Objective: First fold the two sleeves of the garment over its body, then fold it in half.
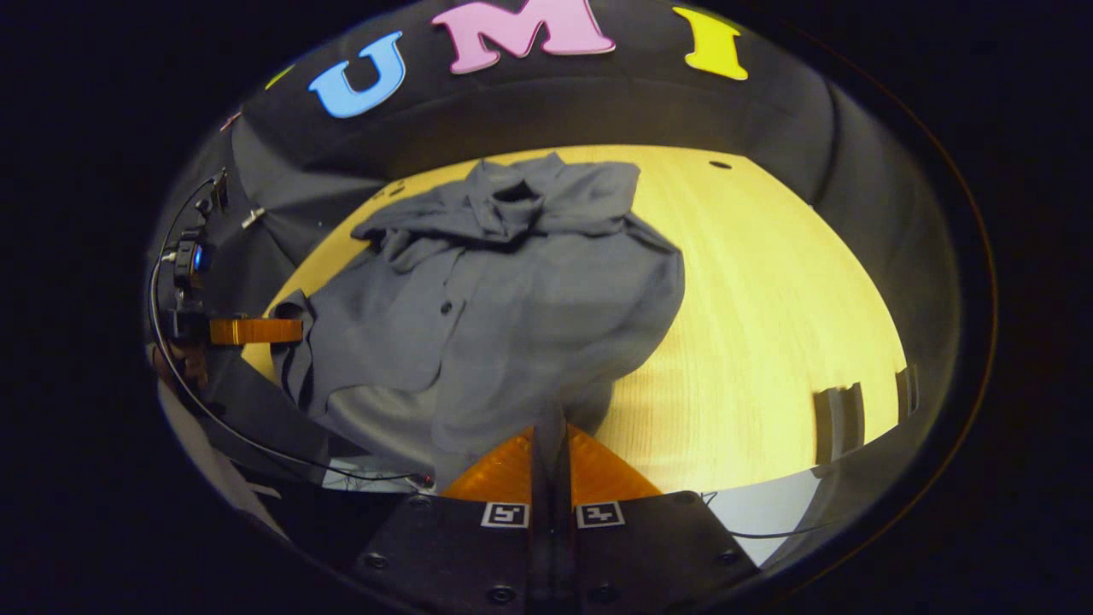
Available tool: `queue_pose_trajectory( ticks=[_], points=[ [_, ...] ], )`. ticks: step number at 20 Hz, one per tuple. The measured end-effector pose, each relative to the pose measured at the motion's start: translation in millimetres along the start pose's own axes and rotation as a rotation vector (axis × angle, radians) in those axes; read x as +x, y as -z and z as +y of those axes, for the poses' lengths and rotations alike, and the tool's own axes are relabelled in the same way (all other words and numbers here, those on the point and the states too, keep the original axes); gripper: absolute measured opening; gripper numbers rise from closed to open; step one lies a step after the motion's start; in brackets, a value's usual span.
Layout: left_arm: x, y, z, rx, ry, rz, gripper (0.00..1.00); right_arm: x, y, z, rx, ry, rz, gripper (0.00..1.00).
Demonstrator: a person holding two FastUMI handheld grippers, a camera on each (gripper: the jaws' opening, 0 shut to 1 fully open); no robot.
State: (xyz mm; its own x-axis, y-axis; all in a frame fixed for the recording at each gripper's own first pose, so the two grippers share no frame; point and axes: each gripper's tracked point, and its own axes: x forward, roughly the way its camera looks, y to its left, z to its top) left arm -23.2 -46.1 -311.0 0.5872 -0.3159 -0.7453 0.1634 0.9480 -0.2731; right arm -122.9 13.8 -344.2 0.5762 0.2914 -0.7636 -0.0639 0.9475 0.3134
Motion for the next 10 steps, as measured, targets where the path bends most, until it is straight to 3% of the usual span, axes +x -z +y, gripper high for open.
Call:
queue_pose_trajectory(
  ticks=[4, 10],
  points=[
    [-15, -59, -16, -0.023, 0.042, -0.112, 0.06, -15, -73, -3, 0.052, 0.008, -0.158, 0.06],
    [-19, -131, -26, -0.040, 0.075, -0.228, 0.06, -18, -166, 1, 0.031, 0.011, -0.333, 0.05]
  ],
)
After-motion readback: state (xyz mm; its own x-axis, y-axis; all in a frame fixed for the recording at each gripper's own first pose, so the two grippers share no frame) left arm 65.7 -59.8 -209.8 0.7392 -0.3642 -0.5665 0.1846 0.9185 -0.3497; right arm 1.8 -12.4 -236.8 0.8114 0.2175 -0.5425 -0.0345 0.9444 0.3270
